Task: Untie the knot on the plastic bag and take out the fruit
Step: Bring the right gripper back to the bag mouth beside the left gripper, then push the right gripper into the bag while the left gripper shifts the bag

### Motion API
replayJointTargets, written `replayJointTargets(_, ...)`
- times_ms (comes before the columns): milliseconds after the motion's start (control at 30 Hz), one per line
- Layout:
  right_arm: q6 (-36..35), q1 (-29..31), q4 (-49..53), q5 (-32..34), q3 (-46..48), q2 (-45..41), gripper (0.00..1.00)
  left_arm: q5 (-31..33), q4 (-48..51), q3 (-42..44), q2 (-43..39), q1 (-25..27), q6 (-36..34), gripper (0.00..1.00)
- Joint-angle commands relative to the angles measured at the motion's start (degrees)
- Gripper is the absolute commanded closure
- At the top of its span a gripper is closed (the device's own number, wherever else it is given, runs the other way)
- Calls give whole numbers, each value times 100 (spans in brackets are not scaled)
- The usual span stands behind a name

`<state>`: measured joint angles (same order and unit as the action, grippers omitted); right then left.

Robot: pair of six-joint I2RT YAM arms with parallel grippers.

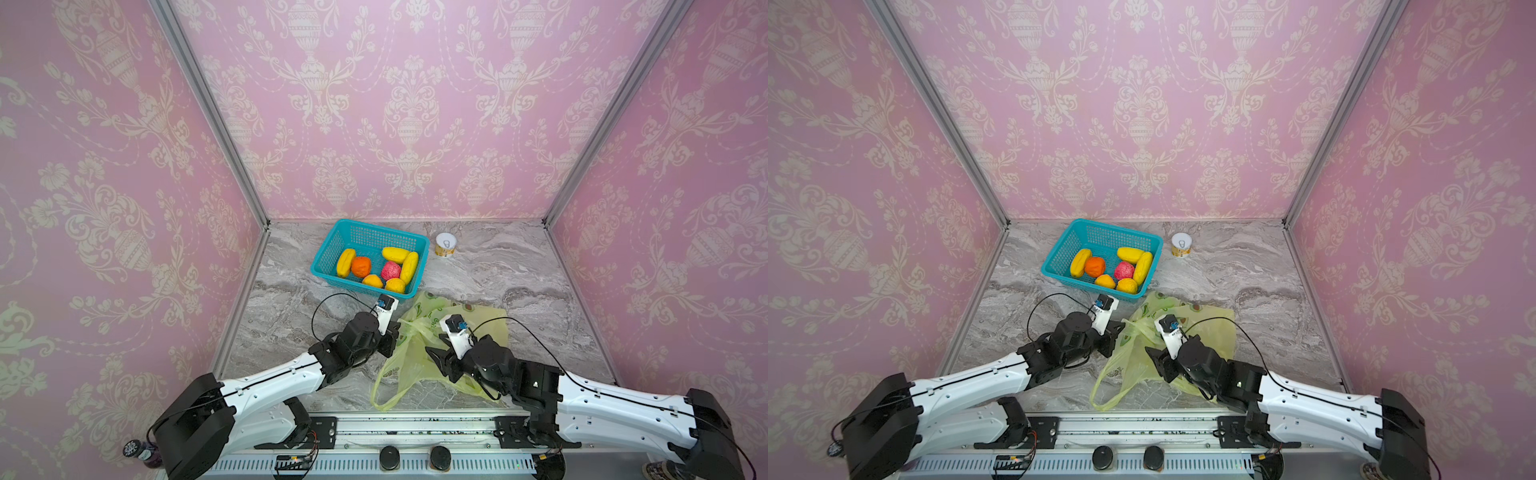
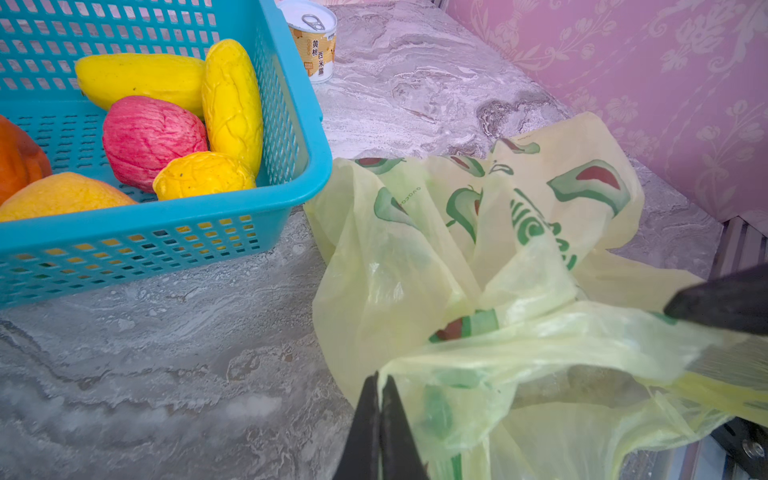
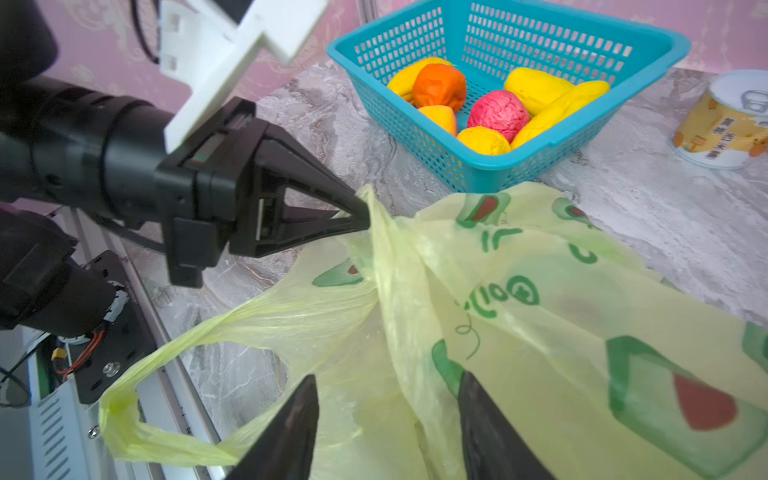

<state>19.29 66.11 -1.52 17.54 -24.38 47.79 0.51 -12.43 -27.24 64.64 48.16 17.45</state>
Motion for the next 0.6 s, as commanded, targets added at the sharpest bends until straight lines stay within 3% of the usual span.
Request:
replayJointTargets(0, -78, 216, -529, 107, 334, -82, 46, 61, 37, -27, 40, -26, -8, 100)
replayJointTargets(267, -67, 254, -841, -114, 105, 1018, 53, 45, 50, -35, 40, -26, 3, 100)
replayJointTargets(433, 175, 254, -770, 1019, -348, 1991, 55, 20, 53, -27, 3, -31, 6, 100)
replayJointTargets(567, 859, 245, -200, 2557, -882, 2785, 52, 3, 54, -13, 0, -26, 10, 100)
